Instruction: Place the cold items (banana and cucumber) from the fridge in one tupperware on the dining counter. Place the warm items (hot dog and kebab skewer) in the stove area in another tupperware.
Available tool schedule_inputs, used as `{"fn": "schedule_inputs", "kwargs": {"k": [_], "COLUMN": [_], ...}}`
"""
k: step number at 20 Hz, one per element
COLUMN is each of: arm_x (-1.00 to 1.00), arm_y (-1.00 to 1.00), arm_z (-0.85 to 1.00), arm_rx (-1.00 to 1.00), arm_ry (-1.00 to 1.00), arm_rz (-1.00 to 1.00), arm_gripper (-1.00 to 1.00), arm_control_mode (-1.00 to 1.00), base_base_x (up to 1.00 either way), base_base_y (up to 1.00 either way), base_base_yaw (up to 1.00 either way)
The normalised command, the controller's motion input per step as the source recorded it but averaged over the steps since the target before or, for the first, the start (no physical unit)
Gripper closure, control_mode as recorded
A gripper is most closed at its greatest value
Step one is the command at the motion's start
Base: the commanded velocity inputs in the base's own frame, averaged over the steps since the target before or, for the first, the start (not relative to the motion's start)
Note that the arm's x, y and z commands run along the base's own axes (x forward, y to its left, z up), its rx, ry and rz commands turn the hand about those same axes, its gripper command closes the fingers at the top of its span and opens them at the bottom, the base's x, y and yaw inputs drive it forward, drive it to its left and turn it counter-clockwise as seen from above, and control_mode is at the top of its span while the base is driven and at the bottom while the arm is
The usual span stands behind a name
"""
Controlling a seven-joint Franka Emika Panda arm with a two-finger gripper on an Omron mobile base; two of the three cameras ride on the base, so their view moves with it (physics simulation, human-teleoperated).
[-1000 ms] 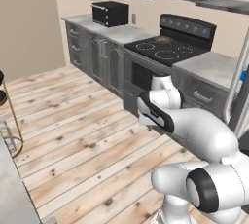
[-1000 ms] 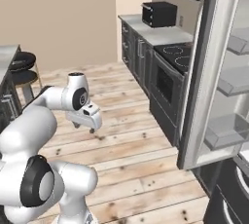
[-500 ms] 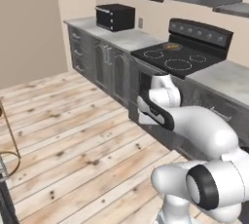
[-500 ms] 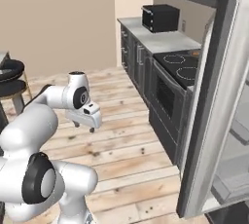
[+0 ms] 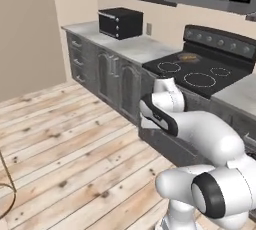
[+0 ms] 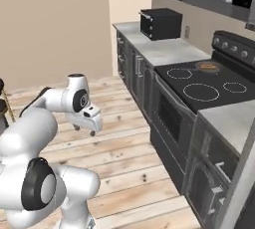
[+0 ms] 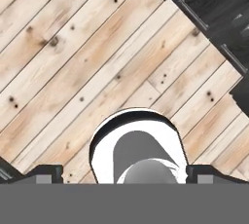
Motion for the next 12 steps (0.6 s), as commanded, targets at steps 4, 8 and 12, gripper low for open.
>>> {"fn": "schedule_inputs", "kwargs": {"k": [4,8,12], "arm_x": [0.00,0.00,0.00], "arm_y": [0.00,0.00,0.00], "arm_z": [0.00,0.00,0.00], "arm_rx": [0.00,0.00,0.00], "arm_ry": [0.00,0.00,0.00], "arm_rz": [0.00,0.00,0.00], "arm_gripper": [-1.00,-1.00,-1.00], "arm_control_mode": [1.00,1.00,1.00], "base_base_x": [0.90,0.60,0.37], "base_base_y": [-0.13,-0.01,0.00], "base_base_yaw": [-0.52,-0.71,-0.82]}}
